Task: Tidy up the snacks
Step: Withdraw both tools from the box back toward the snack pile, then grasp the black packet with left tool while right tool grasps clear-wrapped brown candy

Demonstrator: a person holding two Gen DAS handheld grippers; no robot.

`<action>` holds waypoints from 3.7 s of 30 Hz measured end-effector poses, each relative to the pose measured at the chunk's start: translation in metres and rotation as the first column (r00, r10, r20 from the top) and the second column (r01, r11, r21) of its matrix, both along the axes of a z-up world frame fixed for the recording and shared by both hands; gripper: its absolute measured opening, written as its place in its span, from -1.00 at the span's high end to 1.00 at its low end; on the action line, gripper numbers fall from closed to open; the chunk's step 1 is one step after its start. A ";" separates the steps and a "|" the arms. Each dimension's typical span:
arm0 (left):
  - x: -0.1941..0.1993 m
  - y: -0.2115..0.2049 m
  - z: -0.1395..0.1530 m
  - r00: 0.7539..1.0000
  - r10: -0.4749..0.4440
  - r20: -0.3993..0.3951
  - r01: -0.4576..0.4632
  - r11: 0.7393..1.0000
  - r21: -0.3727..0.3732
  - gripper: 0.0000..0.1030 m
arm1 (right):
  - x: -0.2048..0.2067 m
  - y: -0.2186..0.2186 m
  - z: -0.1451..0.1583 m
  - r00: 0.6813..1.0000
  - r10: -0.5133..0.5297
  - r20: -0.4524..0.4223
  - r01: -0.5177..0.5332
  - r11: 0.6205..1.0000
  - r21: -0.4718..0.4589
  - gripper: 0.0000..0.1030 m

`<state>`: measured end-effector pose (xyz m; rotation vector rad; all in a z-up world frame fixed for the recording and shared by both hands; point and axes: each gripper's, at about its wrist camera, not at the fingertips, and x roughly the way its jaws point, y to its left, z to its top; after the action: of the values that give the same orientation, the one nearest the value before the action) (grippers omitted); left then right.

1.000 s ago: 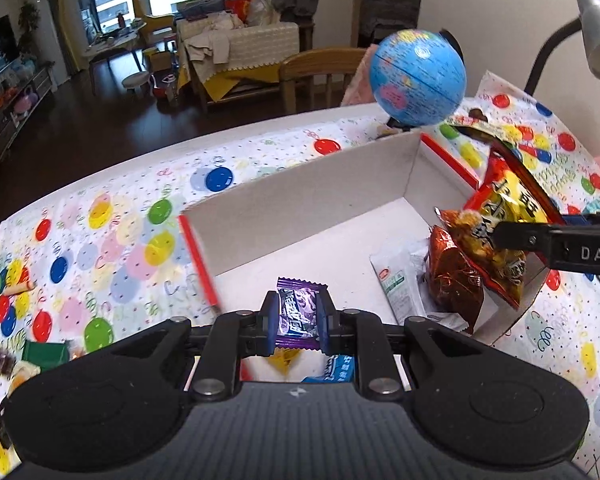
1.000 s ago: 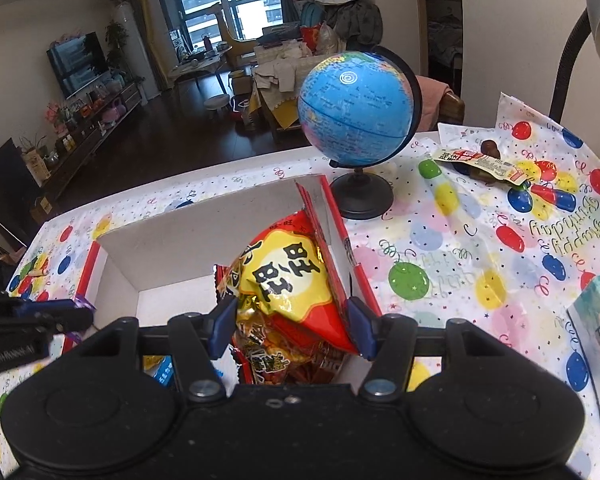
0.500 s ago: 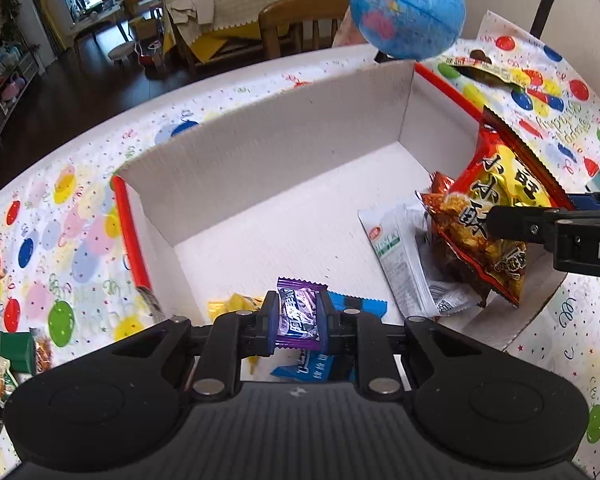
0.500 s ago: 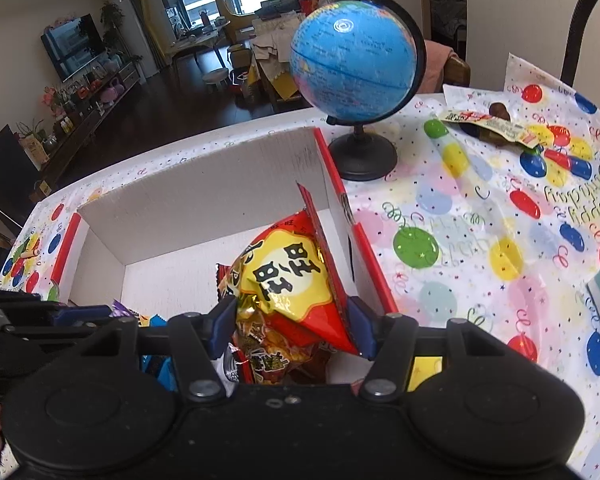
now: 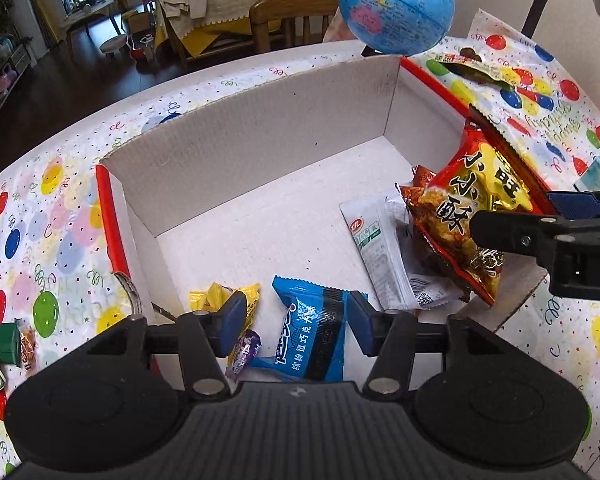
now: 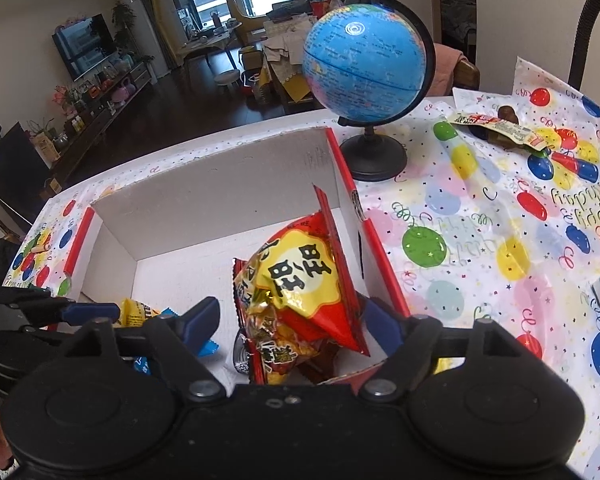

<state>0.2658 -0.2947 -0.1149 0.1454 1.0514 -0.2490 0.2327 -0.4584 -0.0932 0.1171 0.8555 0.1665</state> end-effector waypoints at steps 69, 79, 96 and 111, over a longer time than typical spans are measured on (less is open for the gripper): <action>-0.170 0.347 0.079 0.949 0.210 0.235 -0.172 0.970 -0.173 -0.99 | -0.138 0.298 0.057 0.966 0.179 0.185 -0.190 0.981 0.042 -1.00; -0.161 0.392 0.052 0.942 0.291 0.168 -0.261 0.949 -0.177 -0.99 | -0.116 0.339 0.037 0.962 0.236 0.137 -0.236 0.972 -0.018 -0.95; -0.100 0.416 -0.012 0.938 0.343 0.049 -0.339 0.937 -0.082 -0.99 | -0.026 0.368 -0.035 0.948 0.316 -0.049 -0.319 0.945 -0.070 -0.65; -0.053 0.407 -0.055 0.971 0.240 0.011 -0.240 0.970 0.030 -0.85 | 0.039 0.388 -0.090 0.925 0.350 -0.150 -0.368 0.922 -0.123 -0.18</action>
<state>0.2127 0.1120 -0.1699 0.0458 1.0550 -0.0125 0.2719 -0.0706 -0.1833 -0.1744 1.0074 0.4435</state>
